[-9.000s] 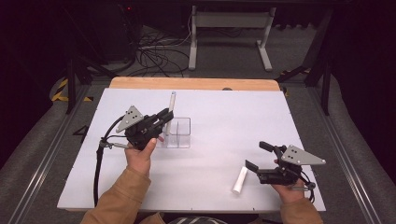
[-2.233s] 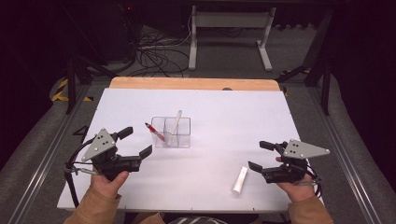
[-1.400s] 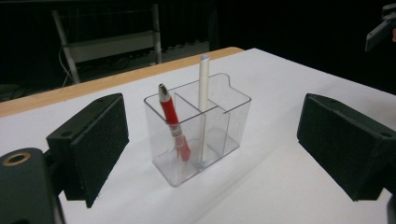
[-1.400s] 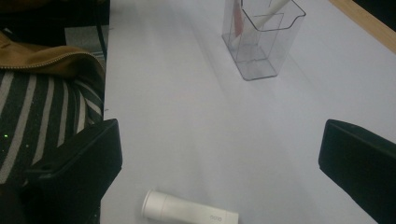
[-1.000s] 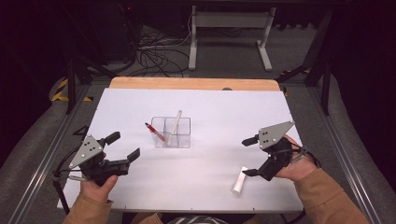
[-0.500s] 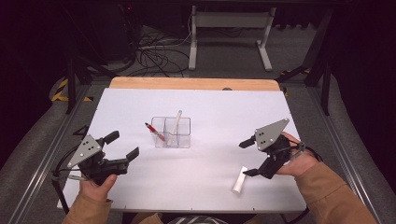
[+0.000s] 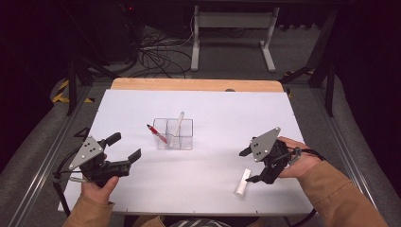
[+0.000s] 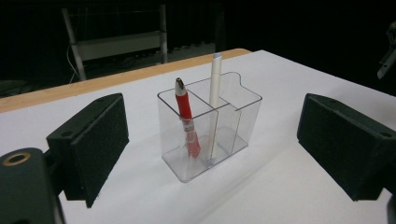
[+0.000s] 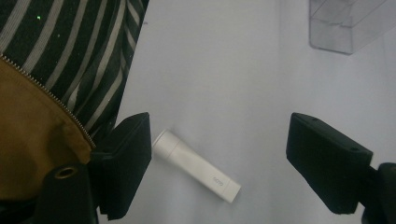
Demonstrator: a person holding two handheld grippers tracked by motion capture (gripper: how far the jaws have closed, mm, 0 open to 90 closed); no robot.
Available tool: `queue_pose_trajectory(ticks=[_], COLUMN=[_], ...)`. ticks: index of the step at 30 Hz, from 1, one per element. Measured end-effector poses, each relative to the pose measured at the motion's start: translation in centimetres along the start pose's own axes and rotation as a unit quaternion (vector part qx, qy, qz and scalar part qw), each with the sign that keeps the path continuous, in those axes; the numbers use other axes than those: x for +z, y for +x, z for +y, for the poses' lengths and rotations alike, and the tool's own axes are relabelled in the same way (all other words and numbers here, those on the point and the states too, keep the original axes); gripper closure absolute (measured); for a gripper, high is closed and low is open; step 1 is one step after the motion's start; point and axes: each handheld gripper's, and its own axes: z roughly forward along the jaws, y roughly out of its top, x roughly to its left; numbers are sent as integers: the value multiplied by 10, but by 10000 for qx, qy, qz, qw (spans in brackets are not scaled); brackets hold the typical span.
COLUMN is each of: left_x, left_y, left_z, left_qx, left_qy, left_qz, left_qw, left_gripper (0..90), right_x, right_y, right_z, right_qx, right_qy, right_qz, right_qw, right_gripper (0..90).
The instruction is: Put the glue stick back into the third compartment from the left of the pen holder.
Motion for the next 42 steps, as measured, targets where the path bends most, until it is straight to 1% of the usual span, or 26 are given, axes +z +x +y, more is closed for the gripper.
queue_pose_trajectory(ticks=[3,5,10,12,15,20,22,27,28,30,32,37,38,42], left_x=[-1,-1,-2,-3,-5,-8,-8,-10,-10,-11,-11,-11,-12,-13], left_y=[0,0,1,1,1,1,1,2,1,2,2,2,2,2], left_z=[0,-1,-2,-3,-4,-5,-6,-7,-7,-7,-8,-8,-8,-9], left_qx=[2,-8,-26,-38,-75,-78,-93,-98,-124,-105,-112,-124,-123,-128], left_qy=[1,17,46,46,69,55,63,61,59,60,67,74,75,95], left_qz=[13,6,46,68,93,145,143,169,164,180,180,181,183,197], left_qw=[10000,10000,10000,10000,9999,9998,9998,9998,9998,9998,9998,9997,9997,9997], left_gripper=[98,98,98,98,98,98,98,98,98,98,98,98,98,98], right_x=[3,6,12,16,21,27,31,37,37,39,42,48,50,53], right_y=[-1,-2,-2,-2,-3,-5,-6,-7,-7,-8,-7,-6,-6,-8], right_z=[2,3,3,3,2,1,1,1,1,1,0,1,0,0], right_qx=[-111,-151,-237,-305,-338,-472,-530,-572,-563,-604,-627,-773,-744,-752], right_qy=[188,324,539,636,738,887,942,1095,1101,1119,1174,1313,1329,1419], right_qz=[86,101,181,177,259,325,396,467,473,488,523,593,627,702], right_qw=[9997,9993,9981,9974,9964,9944,9933,9912,9912,9907,9897,9865,9864,9845], right_gripper=[228,228,241,239,241,261,285,281,281,281,281,284,283,290])
